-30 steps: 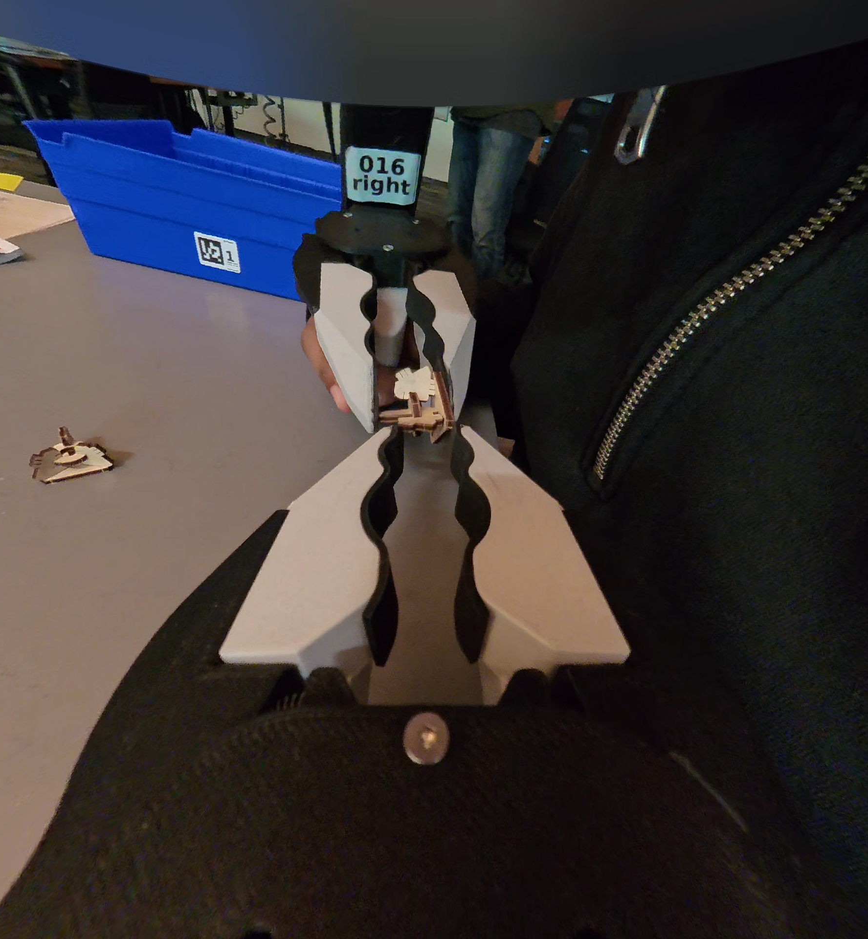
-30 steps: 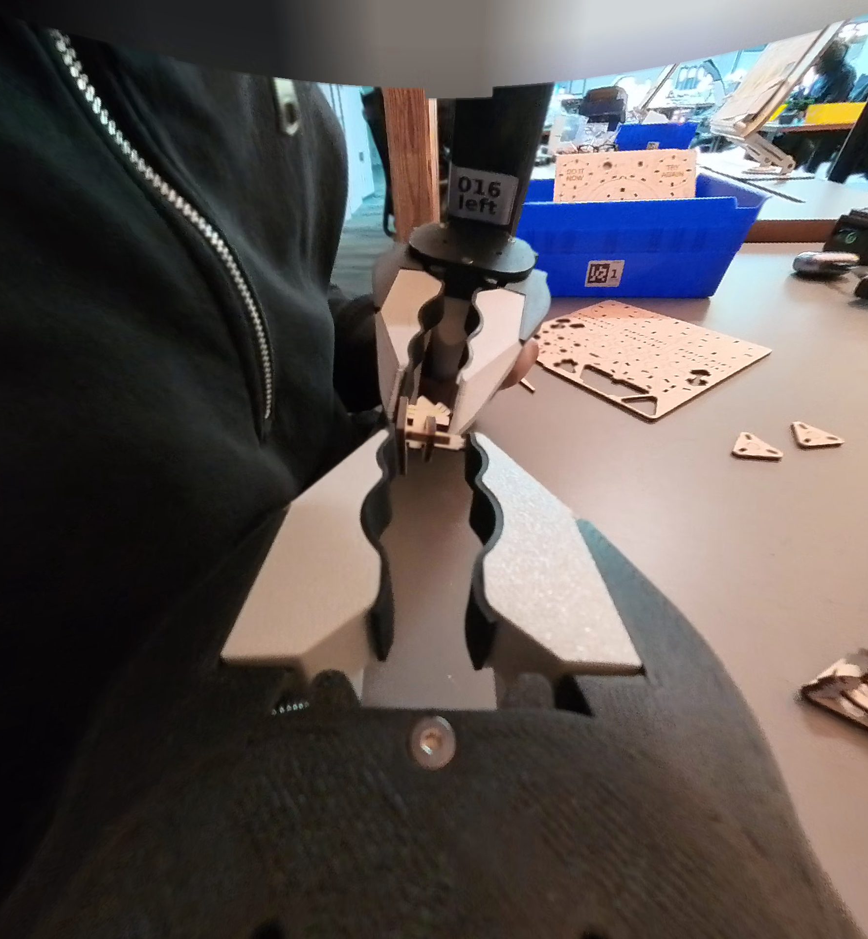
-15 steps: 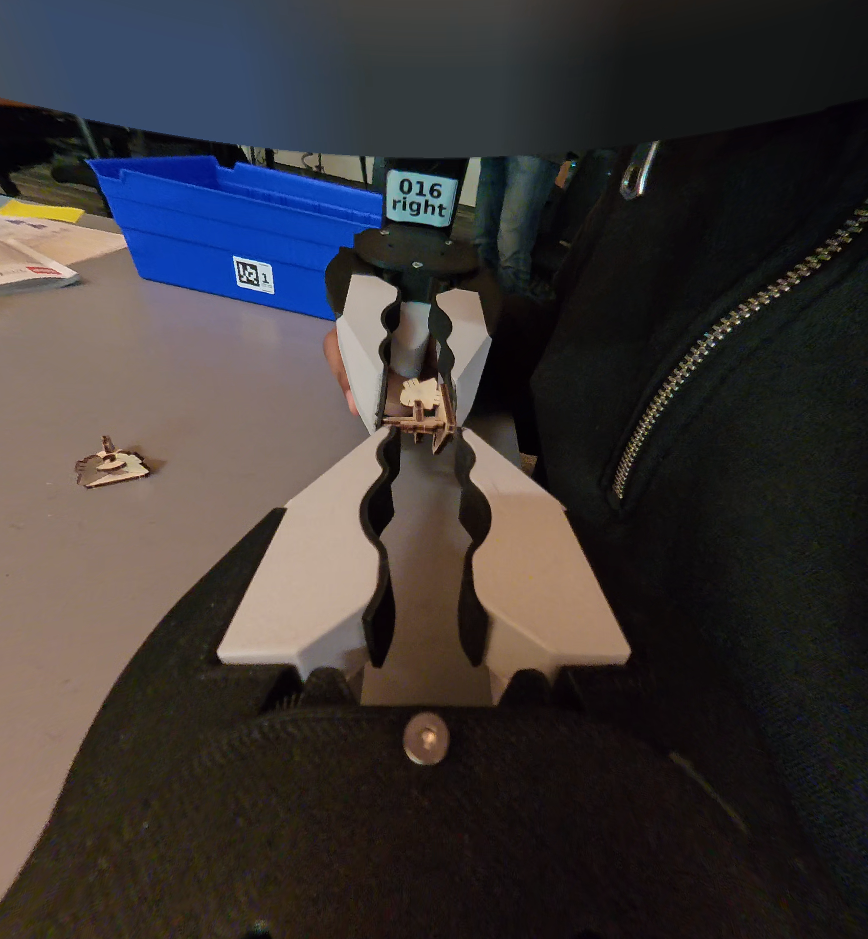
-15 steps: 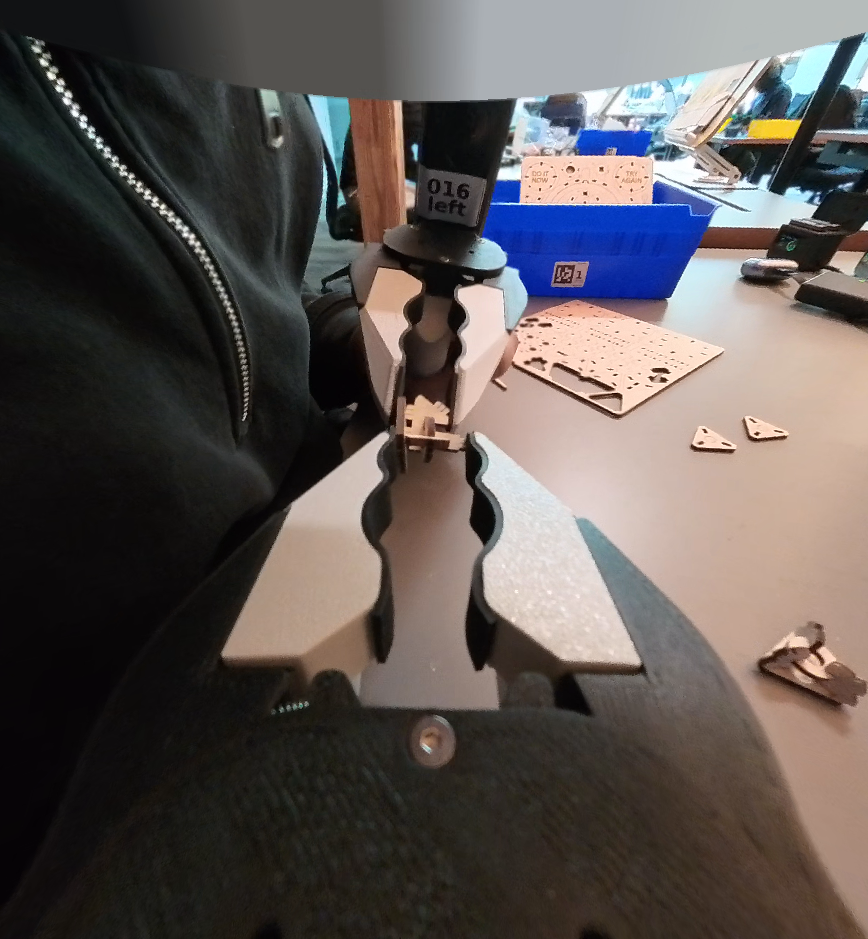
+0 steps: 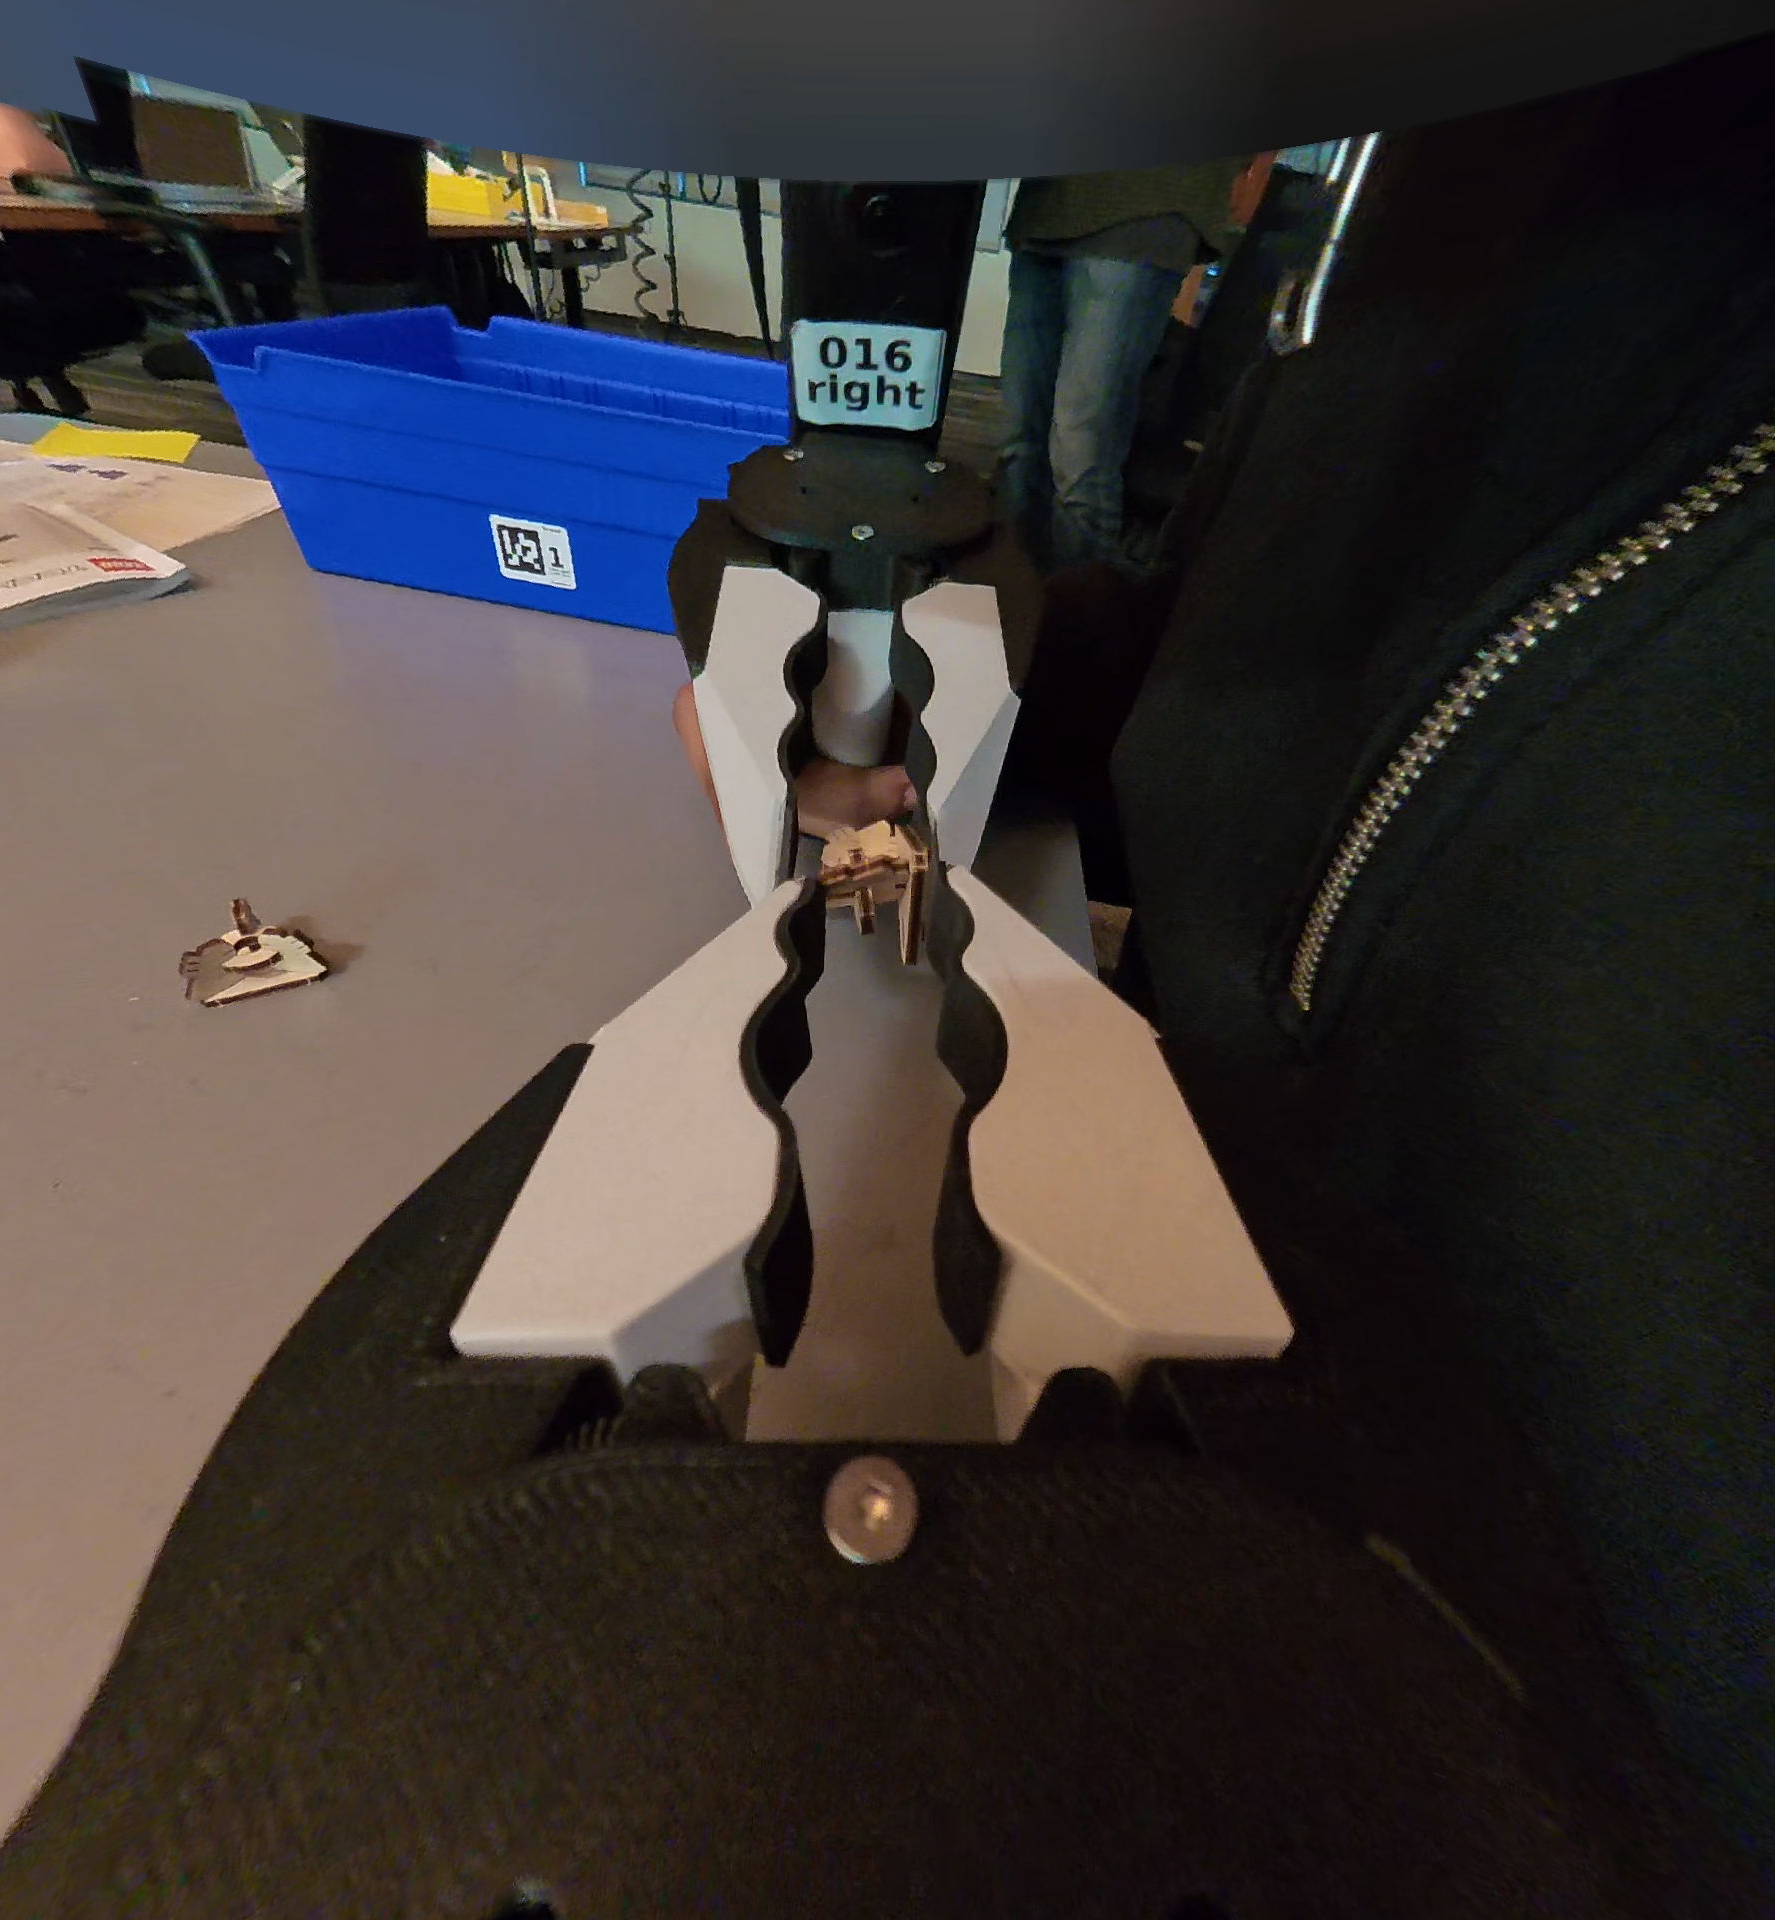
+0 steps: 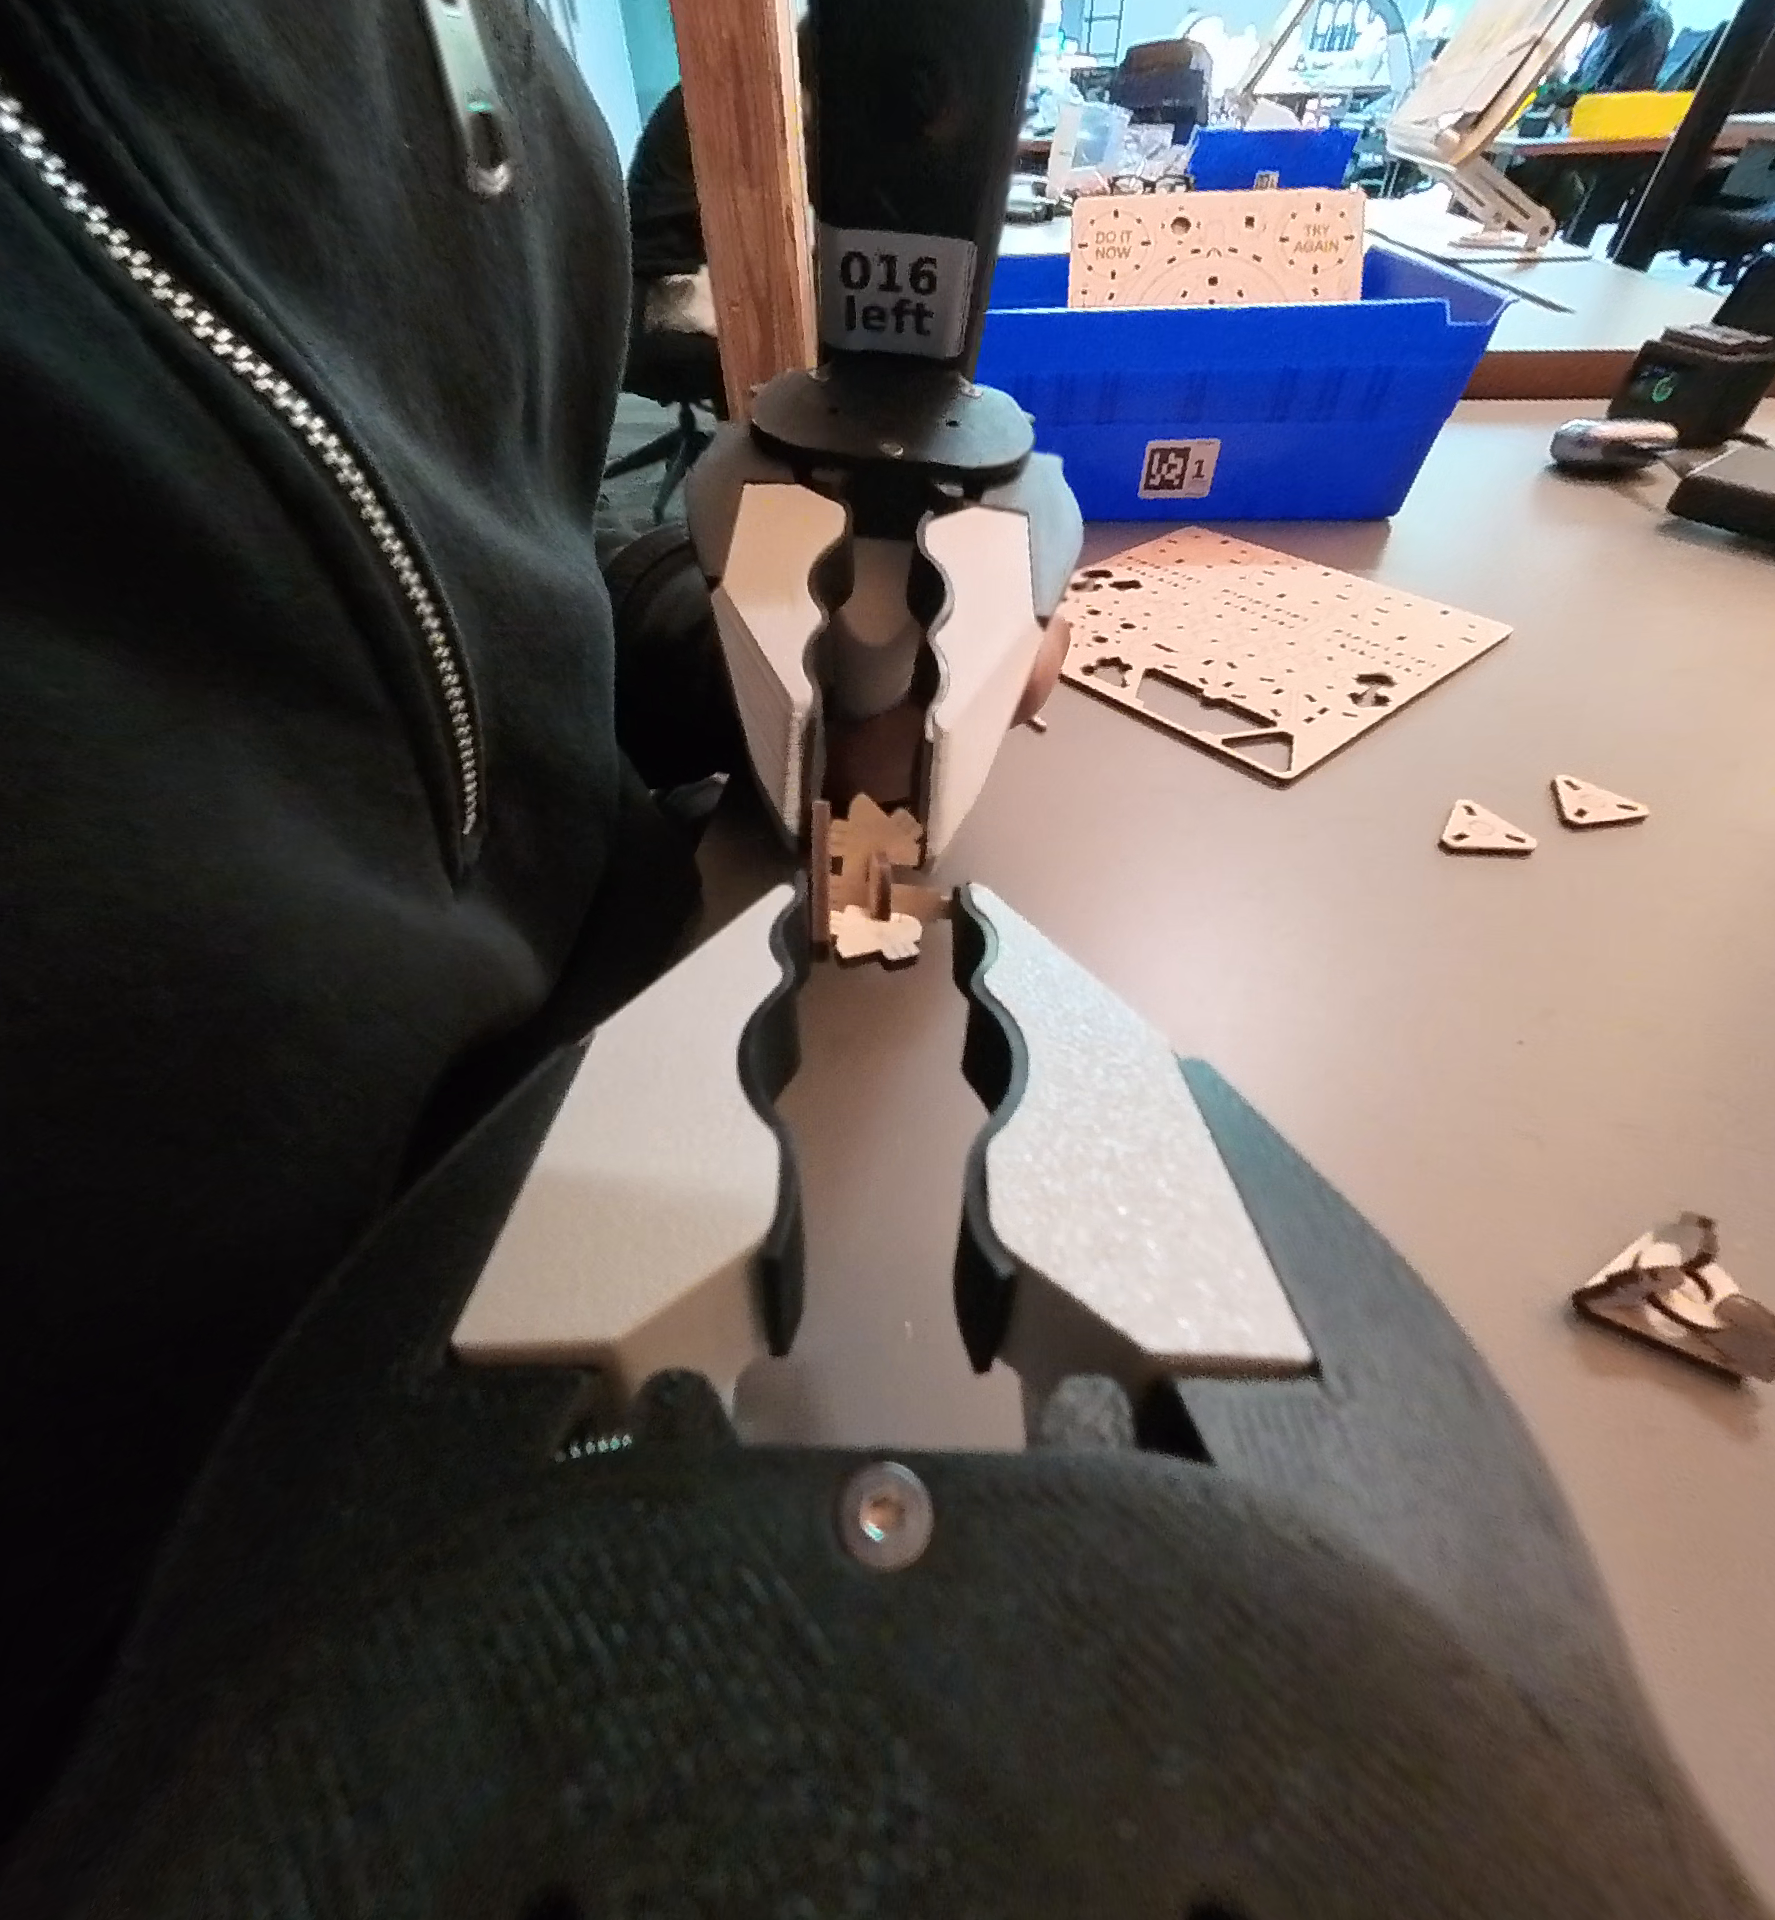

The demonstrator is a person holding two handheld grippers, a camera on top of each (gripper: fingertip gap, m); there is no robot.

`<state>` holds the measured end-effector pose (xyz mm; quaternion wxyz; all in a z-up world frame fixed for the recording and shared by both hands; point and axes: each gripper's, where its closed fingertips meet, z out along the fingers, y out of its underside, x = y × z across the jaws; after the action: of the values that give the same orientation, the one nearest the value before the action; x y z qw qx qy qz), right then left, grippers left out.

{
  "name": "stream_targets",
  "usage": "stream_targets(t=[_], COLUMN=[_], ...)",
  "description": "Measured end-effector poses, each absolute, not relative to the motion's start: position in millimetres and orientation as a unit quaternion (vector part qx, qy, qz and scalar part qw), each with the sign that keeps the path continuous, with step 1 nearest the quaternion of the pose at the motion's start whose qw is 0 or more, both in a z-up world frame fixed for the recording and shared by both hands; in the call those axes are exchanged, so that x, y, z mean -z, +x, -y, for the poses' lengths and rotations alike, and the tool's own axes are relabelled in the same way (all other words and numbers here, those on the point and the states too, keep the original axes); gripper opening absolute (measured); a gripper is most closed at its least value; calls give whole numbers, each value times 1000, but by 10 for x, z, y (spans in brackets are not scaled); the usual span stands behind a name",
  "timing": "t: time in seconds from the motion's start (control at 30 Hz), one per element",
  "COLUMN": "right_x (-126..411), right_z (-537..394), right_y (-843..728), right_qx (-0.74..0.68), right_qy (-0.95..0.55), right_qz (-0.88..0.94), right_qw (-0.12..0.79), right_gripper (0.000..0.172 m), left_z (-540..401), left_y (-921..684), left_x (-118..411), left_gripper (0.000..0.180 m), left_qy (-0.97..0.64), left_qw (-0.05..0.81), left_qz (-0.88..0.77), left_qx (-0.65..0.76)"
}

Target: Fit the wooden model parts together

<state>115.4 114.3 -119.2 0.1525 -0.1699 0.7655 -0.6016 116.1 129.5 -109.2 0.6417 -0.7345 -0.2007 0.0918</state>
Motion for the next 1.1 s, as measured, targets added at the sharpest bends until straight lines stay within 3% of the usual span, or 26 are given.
stream_targets(t=[0.2, 0.43, 1.1], right_x=[1168, 1254, 1760], right_z=[-1192, -1200, -1295], right_y=[1078, 1162, 1279], right_qx=[588, 563, 442], right_qy=[-147, -175, -217], right_qz=[-779, -793, -856], right_qw=[159, 155, 159], right_gripper=[43, 24, 10], left_z=[-1237, -1319, -1374], left_y=[1101, 1152, 1250], left_x=[1143, 1420, 1809], left_gripper=[17, 17, 18], left_qy=[-741, -808, -874], left_qw=[629, 547, 443], left_qz=[217, 199, 196], left_qx=[-86, -91, -37])
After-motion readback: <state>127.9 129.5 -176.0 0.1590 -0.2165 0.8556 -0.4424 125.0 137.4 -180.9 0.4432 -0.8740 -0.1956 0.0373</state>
